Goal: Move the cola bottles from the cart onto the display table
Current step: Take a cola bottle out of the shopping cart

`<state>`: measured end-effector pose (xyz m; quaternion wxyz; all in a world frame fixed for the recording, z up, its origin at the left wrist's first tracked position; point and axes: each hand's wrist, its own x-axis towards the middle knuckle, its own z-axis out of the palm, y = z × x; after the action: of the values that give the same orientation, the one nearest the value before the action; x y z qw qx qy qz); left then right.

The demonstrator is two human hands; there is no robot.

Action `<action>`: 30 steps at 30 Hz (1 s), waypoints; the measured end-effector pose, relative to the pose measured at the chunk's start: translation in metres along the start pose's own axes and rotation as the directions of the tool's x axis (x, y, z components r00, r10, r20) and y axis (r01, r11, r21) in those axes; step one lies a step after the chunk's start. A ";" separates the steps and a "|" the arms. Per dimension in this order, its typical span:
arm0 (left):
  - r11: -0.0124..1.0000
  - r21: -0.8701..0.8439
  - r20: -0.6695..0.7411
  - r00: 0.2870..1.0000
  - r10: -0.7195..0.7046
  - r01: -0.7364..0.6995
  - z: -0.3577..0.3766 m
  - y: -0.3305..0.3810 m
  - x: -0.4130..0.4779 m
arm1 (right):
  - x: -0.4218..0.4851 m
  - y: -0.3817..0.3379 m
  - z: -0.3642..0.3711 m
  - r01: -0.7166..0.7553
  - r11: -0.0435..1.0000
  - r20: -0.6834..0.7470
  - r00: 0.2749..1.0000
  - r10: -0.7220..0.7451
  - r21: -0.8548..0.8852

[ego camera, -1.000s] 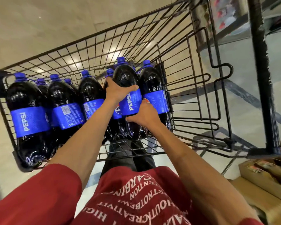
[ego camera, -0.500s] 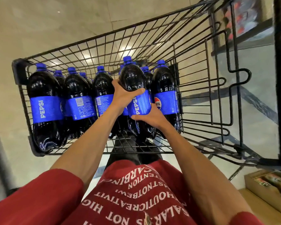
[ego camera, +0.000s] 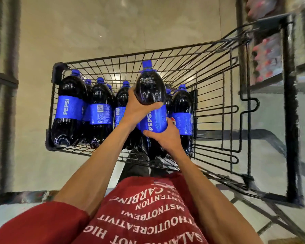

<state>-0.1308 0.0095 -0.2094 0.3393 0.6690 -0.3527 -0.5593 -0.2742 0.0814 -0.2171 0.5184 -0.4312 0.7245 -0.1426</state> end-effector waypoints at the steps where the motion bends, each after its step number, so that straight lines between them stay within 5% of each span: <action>1: 1.000 -0.013 -0.028 0.999 0.023 -0.024 -0.002 0.008 -0.008 | -0.005 -0.005 -0.005 0.045 0.999 0.004 0.999 -0.045 -0.015; 18: 0.912 -0.019 -0.491 0.798 0.349 -0.410 -0.041 0.093 -0.195 | -0.118 -0.072 -0.050 0.571 0.820 0.187 0.811 -0.555 -0.044; 30: 0.824 0.060 -0.738 0.531 0.417 -0.563 -0.116 0.092 -0.298 | -0.186 -0.123 0.002 0.794 0.607 0.370 0.558 -0.743 0.021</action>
<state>-0.0619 0.2222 0.0366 0.6538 0.6715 -0.3096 -0.1604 -0.1968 0.1539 -0.0209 0.4873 -0.7591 0.3693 -0.2232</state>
